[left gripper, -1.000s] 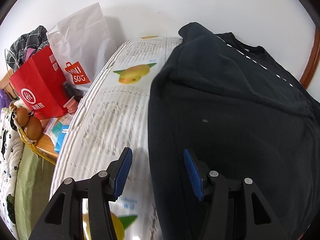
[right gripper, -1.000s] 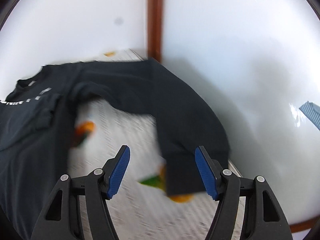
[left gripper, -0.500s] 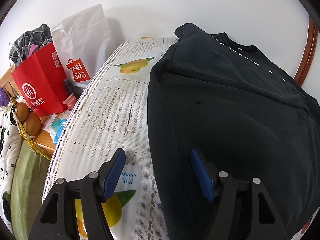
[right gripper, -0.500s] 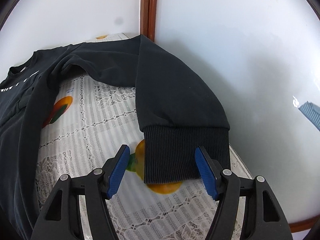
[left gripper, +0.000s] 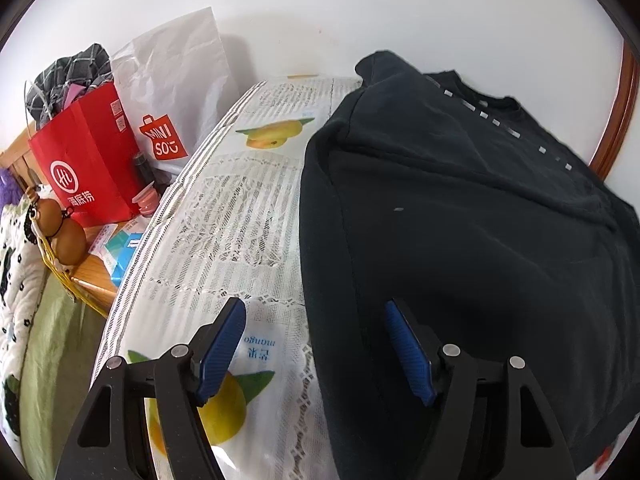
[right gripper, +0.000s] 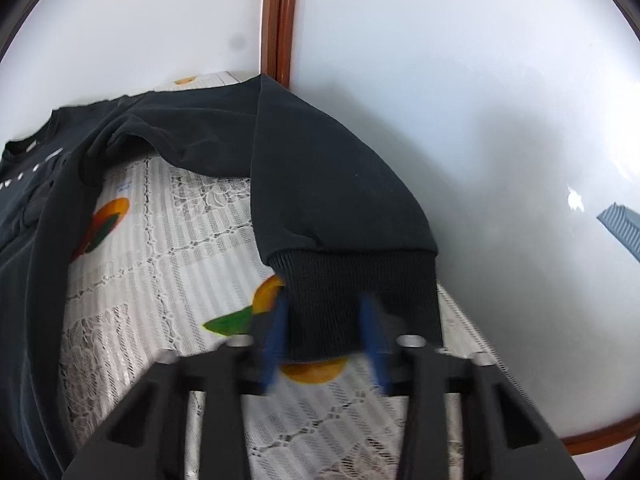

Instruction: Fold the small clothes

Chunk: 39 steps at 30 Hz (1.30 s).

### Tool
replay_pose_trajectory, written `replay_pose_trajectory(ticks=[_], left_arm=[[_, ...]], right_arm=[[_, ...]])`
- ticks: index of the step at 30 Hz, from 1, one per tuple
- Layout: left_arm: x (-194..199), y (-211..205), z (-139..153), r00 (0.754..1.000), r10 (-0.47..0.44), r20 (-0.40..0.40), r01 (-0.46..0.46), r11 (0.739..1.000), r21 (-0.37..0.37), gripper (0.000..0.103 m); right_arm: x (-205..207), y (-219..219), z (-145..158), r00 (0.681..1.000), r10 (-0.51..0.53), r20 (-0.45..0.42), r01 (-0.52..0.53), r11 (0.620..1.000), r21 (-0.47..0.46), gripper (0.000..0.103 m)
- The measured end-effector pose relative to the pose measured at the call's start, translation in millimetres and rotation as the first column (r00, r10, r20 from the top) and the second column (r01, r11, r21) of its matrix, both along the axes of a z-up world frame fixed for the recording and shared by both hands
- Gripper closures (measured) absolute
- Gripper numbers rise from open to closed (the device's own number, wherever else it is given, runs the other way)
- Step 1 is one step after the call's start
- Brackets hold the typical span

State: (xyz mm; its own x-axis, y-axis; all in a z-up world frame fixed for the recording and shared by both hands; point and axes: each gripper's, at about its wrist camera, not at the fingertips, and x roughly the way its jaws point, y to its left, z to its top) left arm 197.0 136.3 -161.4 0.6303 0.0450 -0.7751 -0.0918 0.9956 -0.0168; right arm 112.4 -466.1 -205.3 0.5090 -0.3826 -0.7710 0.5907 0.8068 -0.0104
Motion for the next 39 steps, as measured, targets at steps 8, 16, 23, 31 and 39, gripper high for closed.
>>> replay_pose_trajectory(ticks=[8, 16, 23, 31, 39], left_arm=[[-27, -12, 43, 0.996, -0.029, 0.086, 0.03, 1.0, -0.005, 0.034], [-45, -21, 68, 0.994, -0.037, 0.101, 0.041, 0.999, -0.034, 0.034], [-53, -25, 84, 0.994, -0.05, 0.099, 0.057, 0.996, -0.069, 0.033], [-62, -37, 108, 0.991, -0.075, 0.112, 0.079, 0.996, -0.029, 0.033], [-58, -43, 116, 0.991, -0.073, 0.112, 0.076, 0.997, -0.017, 0.033]], right_arm=[[-22, 16, 28, 0.998, -0.04, 0.04, 0.039, 0.999, 0.028, 0.092], [-46, 62, 97, 0.984, 0.046, 0.171, -0.048, 0.999, 0.006, 0.093], [-30, 98, 136, 0.965, 0.115, 0.234, -0.126, 0.992, 0.032, 0.093], [-30, 130, 154, 0.948, 0.186, 0.258, -0.205, 0.977, 0.049, 0.093], [-11, 163, 166, 0.919, 0.27, 0.287, -0.297, 0.953, 0.057, 0.093]])
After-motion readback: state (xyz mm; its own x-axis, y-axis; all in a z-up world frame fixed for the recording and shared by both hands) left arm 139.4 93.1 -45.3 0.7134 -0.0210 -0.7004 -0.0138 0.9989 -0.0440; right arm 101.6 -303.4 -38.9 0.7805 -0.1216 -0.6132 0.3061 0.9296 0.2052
